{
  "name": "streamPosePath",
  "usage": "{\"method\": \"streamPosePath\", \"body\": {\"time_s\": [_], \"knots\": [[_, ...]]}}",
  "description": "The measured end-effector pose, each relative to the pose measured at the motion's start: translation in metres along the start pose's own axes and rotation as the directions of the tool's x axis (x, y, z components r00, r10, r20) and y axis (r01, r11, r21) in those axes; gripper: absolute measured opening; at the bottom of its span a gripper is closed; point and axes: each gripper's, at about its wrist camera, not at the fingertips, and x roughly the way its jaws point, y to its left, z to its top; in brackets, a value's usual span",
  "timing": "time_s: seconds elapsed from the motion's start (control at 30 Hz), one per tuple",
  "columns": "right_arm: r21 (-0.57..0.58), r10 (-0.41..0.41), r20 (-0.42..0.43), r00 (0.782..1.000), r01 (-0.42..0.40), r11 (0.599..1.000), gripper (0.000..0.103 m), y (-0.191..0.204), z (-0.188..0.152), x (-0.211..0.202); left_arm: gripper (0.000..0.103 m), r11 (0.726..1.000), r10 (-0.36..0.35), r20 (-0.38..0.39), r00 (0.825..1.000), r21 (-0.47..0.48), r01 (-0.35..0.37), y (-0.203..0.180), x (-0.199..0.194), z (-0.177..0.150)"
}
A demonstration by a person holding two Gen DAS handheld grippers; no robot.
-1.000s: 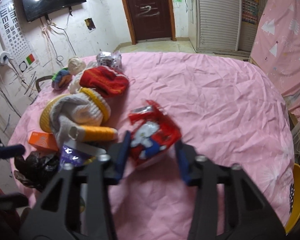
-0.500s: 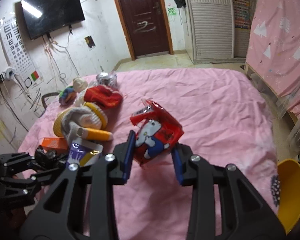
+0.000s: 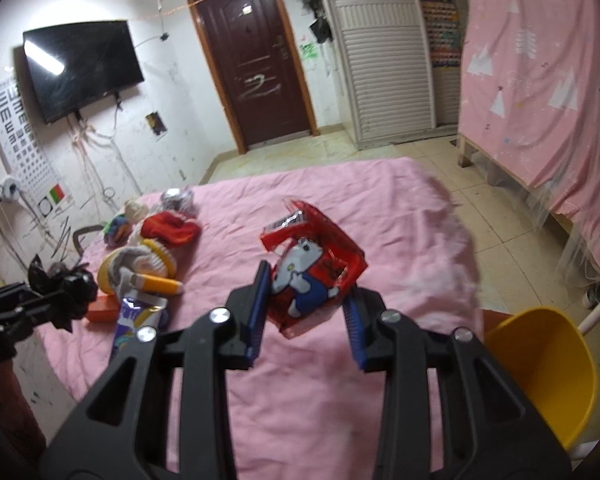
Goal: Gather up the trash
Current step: 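Carry the bag and packet to the yellow bucket and release both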
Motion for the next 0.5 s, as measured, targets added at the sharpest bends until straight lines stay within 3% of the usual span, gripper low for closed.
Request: {"method": "streamPosePath", "body": {"time_s": [0.23, 0.5], "knots": [[0.059, -0.079, 0.031, 0.996, 0.077, 0.995, 0.033, -0.051, -0.006, -0.029, 0.023, 0.992, -0.078, 0.005, 0.997, 0.102, 0.077, -0.064, 0.017, 0.022], [0.137, -0.208, 0.028, 0.978, 0.202, 0.970, 0.033, -0.124, -0.025, -0.064, 0.023, 0.962, -0.148, -0.027, 0.989, 0.227, 0.150, -0.142, 0.040, 0.033]]}}
